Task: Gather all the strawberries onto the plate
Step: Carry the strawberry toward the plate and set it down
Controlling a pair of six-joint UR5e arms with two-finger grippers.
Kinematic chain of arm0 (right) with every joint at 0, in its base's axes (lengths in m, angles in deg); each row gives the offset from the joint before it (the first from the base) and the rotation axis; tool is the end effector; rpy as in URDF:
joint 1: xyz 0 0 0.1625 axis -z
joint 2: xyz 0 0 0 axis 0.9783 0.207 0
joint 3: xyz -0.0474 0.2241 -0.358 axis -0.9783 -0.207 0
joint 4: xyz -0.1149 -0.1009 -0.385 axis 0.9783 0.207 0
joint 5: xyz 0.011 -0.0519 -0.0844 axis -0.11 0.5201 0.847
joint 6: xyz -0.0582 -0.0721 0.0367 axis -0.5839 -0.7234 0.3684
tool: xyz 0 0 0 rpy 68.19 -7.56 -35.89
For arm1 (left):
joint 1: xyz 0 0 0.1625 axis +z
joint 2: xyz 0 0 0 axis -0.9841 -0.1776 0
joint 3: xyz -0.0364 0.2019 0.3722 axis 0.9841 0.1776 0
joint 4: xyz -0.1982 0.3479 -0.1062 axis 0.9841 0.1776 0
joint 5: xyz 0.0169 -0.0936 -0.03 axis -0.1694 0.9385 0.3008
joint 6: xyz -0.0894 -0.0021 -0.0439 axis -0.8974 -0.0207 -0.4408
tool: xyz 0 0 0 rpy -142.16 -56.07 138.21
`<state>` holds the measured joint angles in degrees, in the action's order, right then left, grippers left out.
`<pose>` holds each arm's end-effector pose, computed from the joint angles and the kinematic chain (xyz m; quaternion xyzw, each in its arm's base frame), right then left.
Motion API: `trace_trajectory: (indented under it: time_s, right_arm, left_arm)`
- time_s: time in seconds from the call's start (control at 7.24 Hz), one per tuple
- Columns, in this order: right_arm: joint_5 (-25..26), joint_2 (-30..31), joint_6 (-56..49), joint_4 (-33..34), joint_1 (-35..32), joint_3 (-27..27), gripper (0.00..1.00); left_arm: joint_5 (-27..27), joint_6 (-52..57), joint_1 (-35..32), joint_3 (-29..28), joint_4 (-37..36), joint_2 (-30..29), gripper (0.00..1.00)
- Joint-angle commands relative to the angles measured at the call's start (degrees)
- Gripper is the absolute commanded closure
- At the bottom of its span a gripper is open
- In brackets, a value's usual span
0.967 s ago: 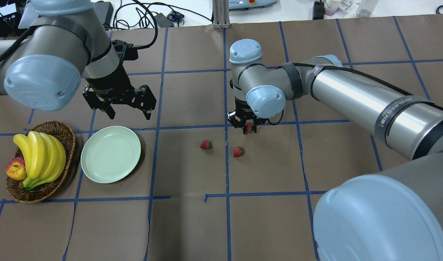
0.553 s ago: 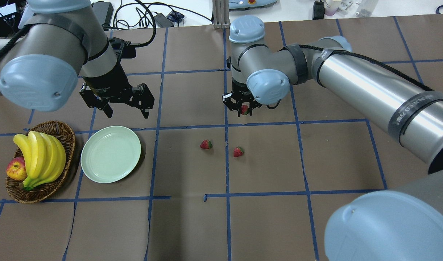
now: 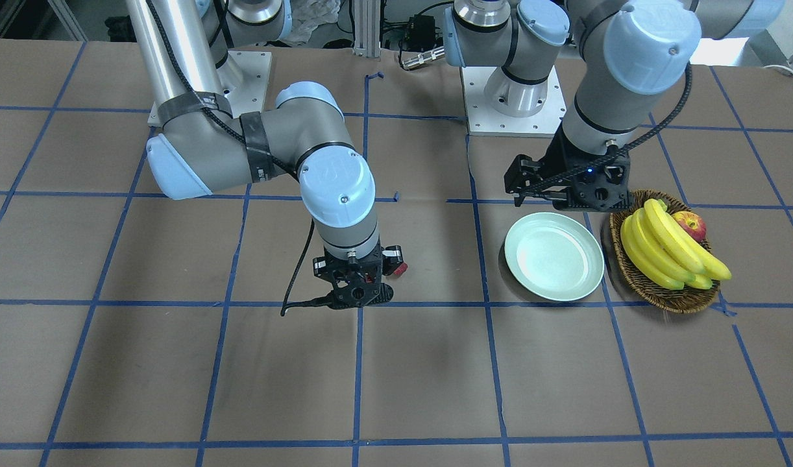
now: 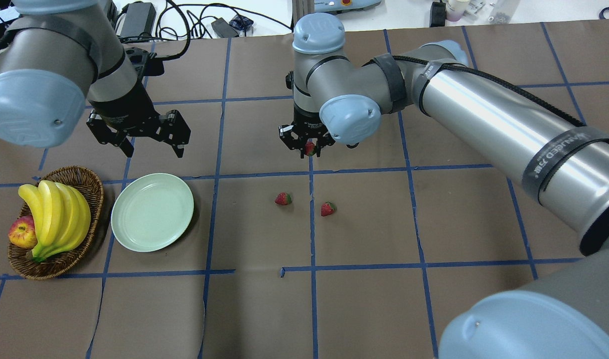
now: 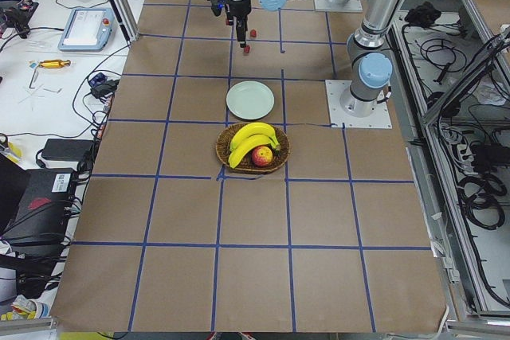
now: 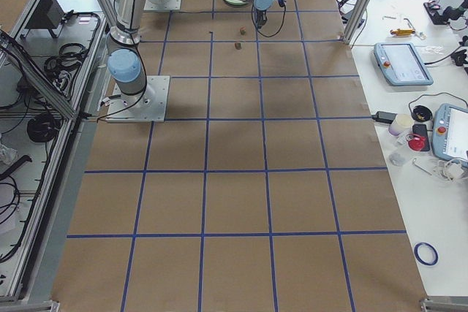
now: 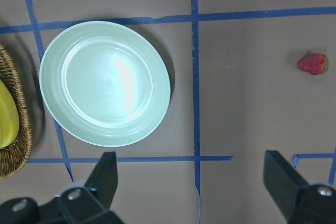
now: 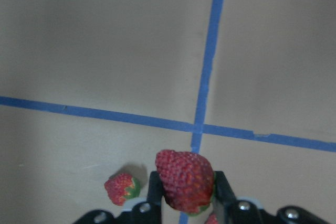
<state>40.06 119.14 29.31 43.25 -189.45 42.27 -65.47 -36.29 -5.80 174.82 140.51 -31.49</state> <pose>0.3730 -0.5576 0.2739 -0.0713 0.9959 0.0323 0.0454 -0.0893 -0.5054 0.4082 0.0122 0.9989 0.0399 0.0227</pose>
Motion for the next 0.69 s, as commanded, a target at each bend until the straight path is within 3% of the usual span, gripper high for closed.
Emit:
trace_trajectory:
  time_s: [0.0, 0.55]
  right_arm:
    - [-1.73, -1.28, 2.44, 0.17, -4.60, -1.70, 1.00]
    - [-4.73, -5.41, 1.76, 2.98, -9.45, -2.24, 1.00]
  left_arm:
    - [0.18, 4.92, 4.44, 0.19, -1.63, -0.54, 0.00]
    - [0.36, 3.87, 4.36, 1.77, -1.63, -0.63, 0.00]
